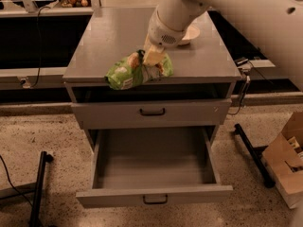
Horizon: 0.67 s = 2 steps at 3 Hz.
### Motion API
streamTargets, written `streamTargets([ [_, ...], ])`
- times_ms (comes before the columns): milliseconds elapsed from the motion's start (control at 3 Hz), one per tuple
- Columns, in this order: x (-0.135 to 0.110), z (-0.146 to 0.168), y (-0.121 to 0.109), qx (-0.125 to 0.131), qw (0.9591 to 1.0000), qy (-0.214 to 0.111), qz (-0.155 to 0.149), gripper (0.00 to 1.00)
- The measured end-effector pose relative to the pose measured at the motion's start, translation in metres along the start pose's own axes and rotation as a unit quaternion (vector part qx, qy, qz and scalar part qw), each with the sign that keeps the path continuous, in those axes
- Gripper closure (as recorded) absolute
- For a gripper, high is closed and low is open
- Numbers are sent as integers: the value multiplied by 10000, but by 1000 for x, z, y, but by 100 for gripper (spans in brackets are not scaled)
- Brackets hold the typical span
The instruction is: Place green rice chip bag into middle drawer
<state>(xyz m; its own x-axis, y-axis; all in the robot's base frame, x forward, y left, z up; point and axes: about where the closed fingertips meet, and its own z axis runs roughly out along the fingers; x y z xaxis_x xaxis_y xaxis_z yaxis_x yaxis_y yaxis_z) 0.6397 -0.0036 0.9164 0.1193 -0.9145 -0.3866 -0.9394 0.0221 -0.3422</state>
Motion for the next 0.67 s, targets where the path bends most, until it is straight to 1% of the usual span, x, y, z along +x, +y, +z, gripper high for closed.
streamTargets([
  [333,3,20,35,46,9979,142,627,100],
  [667,41,60,83,-49,9924,287,1198,100],
])
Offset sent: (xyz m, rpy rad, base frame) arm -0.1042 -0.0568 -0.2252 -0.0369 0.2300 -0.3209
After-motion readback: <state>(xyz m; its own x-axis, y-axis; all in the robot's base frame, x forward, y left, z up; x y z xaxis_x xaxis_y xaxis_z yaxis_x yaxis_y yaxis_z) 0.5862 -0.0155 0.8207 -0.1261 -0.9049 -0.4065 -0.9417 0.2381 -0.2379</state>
